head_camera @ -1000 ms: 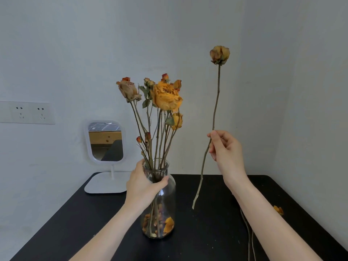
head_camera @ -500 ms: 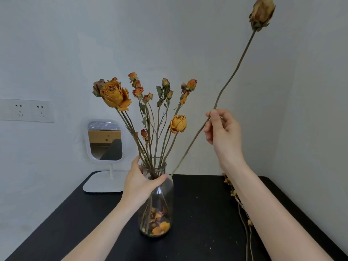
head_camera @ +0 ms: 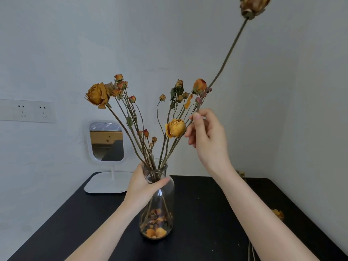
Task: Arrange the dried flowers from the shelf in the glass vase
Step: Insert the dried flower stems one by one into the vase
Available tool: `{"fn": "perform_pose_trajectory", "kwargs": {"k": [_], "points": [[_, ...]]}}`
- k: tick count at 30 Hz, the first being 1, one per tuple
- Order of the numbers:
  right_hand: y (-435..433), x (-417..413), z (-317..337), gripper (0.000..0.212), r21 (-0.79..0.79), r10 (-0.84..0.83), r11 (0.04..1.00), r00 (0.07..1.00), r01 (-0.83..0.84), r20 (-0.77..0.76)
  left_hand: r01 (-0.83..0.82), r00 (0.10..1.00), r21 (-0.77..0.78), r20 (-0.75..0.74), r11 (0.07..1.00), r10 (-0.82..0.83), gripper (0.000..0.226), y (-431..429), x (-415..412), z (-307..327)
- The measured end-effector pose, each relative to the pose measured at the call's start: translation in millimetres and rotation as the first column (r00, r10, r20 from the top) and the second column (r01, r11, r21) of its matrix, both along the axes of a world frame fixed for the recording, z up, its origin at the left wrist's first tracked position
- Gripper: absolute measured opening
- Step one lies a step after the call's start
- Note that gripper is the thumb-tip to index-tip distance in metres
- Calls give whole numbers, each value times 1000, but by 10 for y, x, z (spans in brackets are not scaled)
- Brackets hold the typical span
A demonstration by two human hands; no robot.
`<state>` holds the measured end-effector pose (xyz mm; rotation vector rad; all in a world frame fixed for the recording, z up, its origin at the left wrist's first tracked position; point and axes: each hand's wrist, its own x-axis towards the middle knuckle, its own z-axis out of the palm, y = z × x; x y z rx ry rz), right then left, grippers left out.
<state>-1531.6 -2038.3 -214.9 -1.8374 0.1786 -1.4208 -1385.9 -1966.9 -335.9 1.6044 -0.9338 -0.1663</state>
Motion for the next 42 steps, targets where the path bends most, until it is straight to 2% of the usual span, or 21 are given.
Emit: {"fn": "perform_pose_trajectory", "kwargs": {"k": [5, 8, 17, 21, 25, 27, 33, 38, 42], "points": [[112, 96, -149, 13, -218, -104, 974, 980, 66, -168, 15, 1000, -32, -19, 999, -16, 50, 3, -7, -24], [152, 139, -215, 18, -328, -225, 933, 950, 146, -218, 19, 1000, -51, -14, 999, -20, 53, 3, -21, -39], [275, 343, -229, 22, -488, -466, 821, 840, 295, -278, 49, 999, -85, 16, 995, -48, 48, 19, -19, -56], [269, 426, -288, 23, -504, -513, 813, 768, 291, -383, 44, 999, -89, 11, 995, -43, 41, 15, 1, -89], [228, 452, -438, 22, -457, -502, 848, 681, 268, -533, 47, 999, -92, 32, 995, -45, 40, 8, 16, -104], [228, 459, -470, 19, -416, -489, 862, 689, 289, -534, 51, 998, -97, 29, 994, -48, 40, 7, 16, -103], [269, 555, -416, 26, -362, -478, 865, 787, 347, -389, 29, 999, -83, 23, 996, -27, 36, 13, 10, -99], [246, 557, -506, 28, -337, -442, 888, 783, 313, -438, 7, 1000, -64, 30, 998, -5, 36, 1, 3, -94], [242, 536, -533, 27, -342, -451, 881, 798, 327, -400, 17, 1000, -64, 23, 998, -16, 35, 10, 12, -100]]}}
